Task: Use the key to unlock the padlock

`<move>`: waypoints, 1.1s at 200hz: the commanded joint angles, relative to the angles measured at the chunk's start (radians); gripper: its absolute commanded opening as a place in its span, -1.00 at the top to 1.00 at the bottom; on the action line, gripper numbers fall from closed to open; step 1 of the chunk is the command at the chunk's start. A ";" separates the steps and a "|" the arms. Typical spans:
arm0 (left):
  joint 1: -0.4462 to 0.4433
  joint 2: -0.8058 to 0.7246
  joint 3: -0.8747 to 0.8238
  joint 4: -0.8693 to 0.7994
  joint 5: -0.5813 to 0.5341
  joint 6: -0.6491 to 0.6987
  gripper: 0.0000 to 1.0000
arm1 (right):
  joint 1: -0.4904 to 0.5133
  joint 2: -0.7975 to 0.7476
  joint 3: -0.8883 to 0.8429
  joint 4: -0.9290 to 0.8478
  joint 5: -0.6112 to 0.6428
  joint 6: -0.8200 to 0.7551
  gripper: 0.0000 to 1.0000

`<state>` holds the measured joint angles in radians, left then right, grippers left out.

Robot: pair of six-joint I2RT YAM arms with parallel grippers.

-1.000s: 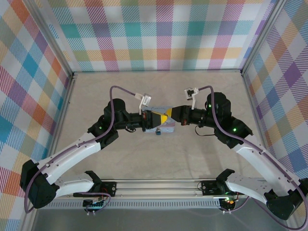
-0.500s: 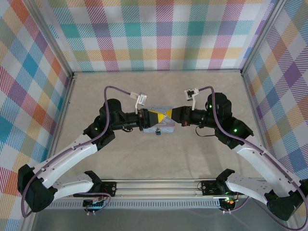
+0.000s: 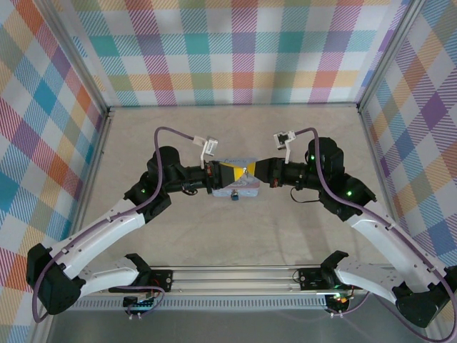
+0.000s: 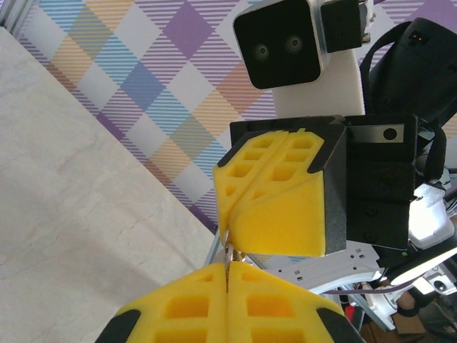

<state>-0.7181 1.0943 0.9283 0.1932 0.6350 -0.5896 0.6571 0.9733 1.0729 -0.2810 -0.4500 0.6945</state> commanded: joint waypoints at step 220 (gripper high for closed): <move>0.011 0.028 0.134 -0.163 0.126 0.070 1.00 | -0.016 -0.031 -0.082 0.147 -0.189 -0.070 0.74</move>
<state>-0.7143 1.1389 1.0481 0.0048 0.7437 -0.5331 0.6411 0.9539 0.9974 -0.1734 -0.5999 0.6411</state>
